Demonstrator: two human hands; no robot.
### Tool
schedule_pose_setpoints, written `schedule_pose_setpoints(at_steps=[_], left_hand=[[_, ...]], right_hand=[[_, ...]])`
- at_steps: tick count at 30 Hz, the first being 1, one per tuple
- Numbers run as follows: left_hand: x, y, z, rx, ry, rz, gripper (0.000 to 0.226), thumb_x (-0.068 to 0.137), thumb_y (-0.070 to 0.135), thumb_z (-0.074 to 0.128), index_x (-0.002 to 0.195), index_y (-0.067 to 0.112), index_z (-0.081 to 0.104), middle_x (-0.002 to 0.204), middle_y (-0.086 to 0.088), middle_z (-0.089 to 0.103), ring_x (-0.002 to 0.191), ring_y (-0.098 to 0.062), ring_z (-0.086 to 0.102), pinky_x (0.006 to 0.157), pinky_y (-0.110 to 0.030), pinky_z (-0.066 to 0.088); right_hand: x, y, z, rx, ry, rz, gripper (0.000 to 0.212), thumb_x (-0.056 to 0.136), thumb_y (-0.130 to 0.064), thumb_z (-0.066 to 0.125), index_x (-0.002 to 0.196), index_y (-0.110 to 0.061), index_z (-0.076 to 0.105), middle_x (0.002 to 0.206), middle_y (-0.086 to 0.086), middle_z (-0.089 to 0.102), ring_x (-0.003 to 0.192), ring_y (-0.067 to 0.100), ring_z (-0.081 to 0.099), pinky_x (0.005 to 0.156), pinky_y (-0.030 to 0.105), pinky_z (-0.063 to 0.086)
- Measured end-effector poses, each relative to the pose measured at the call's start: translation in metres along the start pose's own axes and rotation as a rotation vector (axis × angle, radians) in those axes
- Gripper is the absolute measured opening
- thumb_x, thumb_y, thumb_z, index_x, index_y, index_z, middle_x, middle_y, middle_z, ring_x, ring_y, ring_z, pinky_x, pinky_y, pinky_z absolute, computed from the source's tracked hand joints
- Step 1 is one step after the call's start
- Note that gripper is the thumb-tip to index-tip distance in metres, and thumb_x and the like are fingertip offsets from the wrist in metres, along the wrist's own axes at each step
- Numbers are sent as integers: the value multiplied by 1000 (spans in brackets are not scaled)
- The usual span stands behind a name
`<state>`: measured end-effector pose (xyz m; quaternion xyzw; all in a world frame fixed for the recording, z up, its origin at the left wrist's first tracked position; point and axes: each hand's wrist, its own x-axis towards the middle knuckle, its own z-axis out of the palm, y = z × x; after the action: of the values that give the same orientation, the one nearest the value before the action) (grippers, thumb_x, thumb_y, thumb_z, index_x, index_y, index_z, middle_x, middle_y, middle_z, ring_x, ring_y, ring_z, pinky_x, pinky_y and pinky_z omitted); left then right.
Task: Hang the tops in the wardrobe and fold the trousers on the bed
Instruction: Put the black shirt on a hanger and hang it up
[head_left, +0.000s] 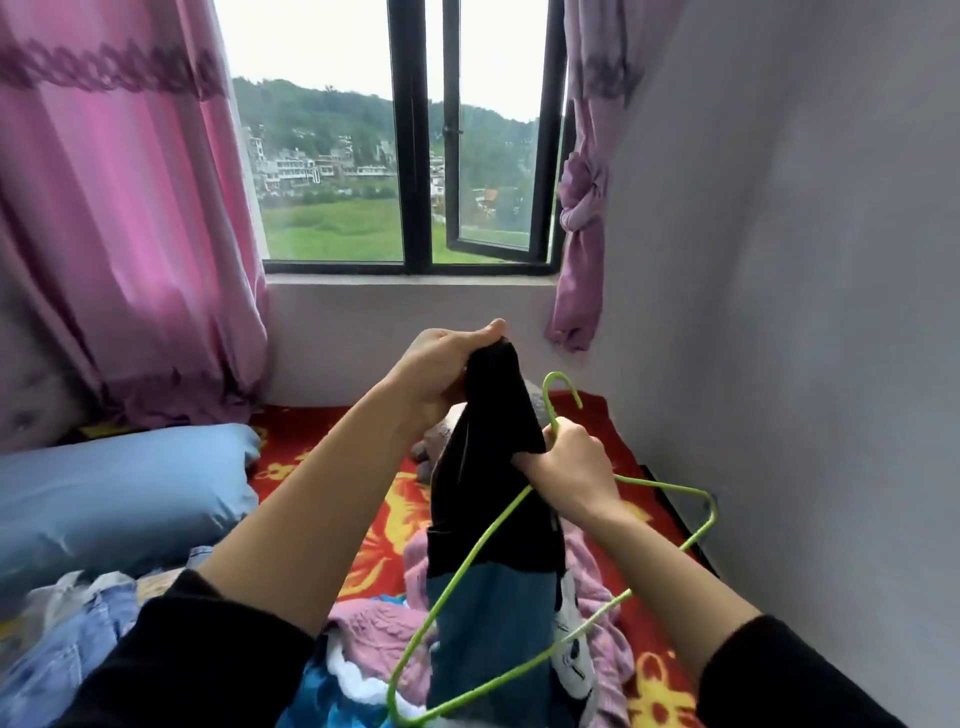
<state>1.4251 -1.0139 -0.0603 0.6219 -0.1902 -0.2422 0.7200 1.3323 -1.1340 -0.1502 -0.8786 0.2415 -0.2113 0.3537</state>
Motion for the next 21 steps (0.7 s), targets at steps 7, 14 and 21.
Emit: schedule_pose_setpoints(at_steps=[7, 14, 21], left_hand=[[5, 25, -42, -385, 117, -21, 17, 98, 16, 49, 85, 7, 56, 68, -4, 57, 62, -15, 60, 65, -29, 57], [-8, 22, -80, -219, -7, -193, 21, 91, 24, 58, 78, 8, 60, 69, -7, 63, 56, -18, 65, 62, -28, 58], [-15, 4, -97, 364, 120, -116, 44, 63, 24, 85, 97, -1, 72, 93, -18, 72, 68, -22, 69, 64, -27, 58]], right_hand=[[25, 24, -47, -303, -107, 93, 4, 71, -14, 56, 71, -13, 61, 75, 9, 60, 89, 34, 62, 66, 29, 42], [61, 1, -108, -364, 87, 0, 11, 66, -8, 62, 72, -7, 70, 74, 14, 69, 79, 33, 63, 66, 30, 50], [54, 0, -103, -267, 115, 16, 10, 69, -8, 64, 75, -3, 70, 75, 14, 68, 75, 29, 62, 64, 30, 48]])
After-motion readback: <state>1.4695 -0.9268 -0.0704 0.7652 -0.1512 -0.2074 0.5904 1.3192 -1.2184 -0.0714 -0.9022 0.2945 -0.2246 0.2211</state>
